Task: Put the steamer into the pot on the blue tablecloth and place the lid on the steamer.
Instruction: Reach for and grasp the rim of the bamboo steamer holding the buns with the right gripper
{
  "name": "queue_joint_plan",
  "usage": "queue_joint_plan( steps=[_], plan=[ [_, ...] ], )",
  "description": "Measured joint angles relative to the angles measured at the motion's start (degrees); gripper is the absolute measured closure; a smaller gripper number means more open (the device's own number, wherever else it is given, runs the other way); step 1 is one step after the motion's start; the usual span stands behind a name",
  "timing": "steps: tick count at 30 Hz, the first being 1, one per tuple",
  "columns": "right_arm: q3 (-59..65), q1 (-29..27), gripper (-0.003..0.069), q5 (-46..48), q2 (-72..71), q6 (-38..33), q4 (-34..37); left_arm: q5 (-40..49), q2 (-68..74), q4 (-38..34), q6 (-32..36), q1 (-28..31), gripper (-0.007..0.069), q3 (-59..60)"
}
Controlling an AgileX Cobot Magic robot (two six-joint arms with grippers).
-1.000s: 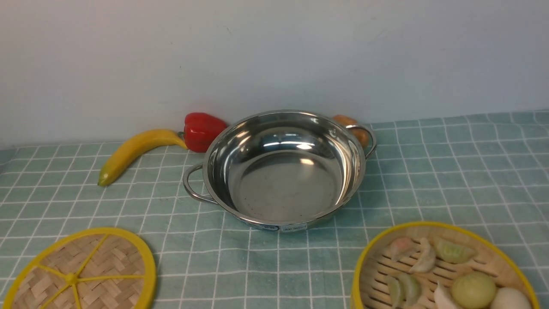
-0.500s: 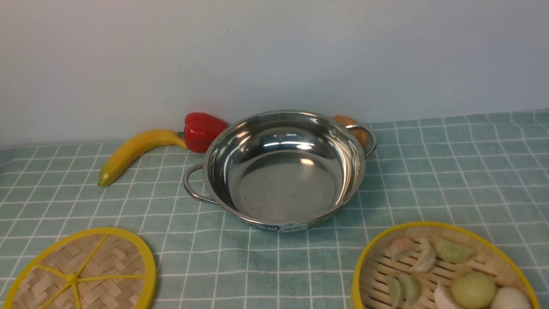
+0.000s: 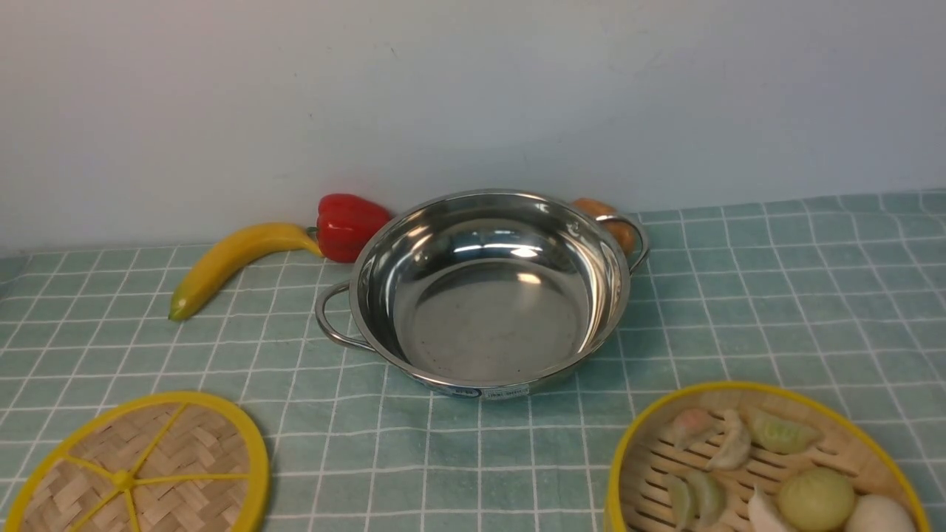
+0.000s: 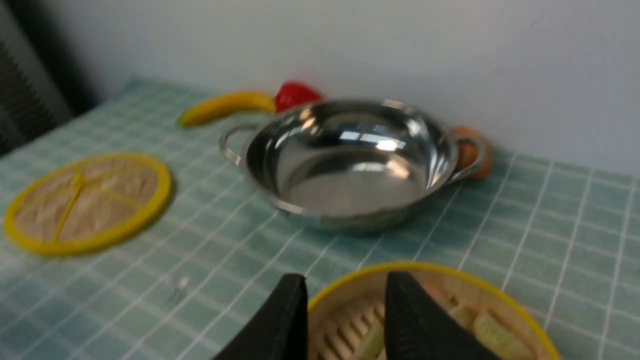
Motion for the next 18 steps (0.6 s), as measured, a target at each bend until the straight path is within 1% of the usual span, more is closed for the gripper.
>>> queue_joint_plan(
  steps=[1,3,5,6,9,11,13,14,15,18],
  plan=[
    [-1.87,0.0,0.0419,4.71,4.71,-2.68,0.72,0.0,0.0,0.0,0.0,0.0,0.013,0.0],
    [-3.02,0.0,0.0419,6.27,8.33,-4.26,1.05,0.0,0.0,0.0,0.0,0.0,0.013,0.0],
    [-3.94,0.0,0.0419,6.76,12.4,-6.13,1.17,0.0,0.0,0.0,0.0,0.0,0.013,0.0],
    [-4.36,0.0,0.0419,6.87,16.17,-8.16,1.28,0.0,0.0,0.0,0.0,0.0,0.013,0.0],
    [-4.77,0.14,0.0419,7.1,20.91,-9.91,1.28,0.0,0.0,0.0,0.0,0.0,0.013,0.0],
    [-5.25,1.8,0.0419,7.1,25.64,-10.71,1.28,0.0,0.0,0.0,0.0,0.0,0.013,0.0],
    [-5.39,3.69,0.0419,7.04,28.31,-10.82,1.28,0.0,0.0,0.0,0.0,0.0,0.013,0.0],
    [-5.39,6.62,0.0419,7.04,30.88,-10.82,0.67,0.0,0.0,0.0,0.0,0.0,0.013,0.0],
    [-5.39,8.32,0.0419,7.04,32.73,-10.82,-0.06,0.0,0.0,0.0,0.0,0.0,0.013,0.0],
    [-5.39,14.95,0.0419,7.04,37.69,-10.31,-5.41,0.0,0.0,0.0,0.0,0.0,0.013,0.0]
  ],
)
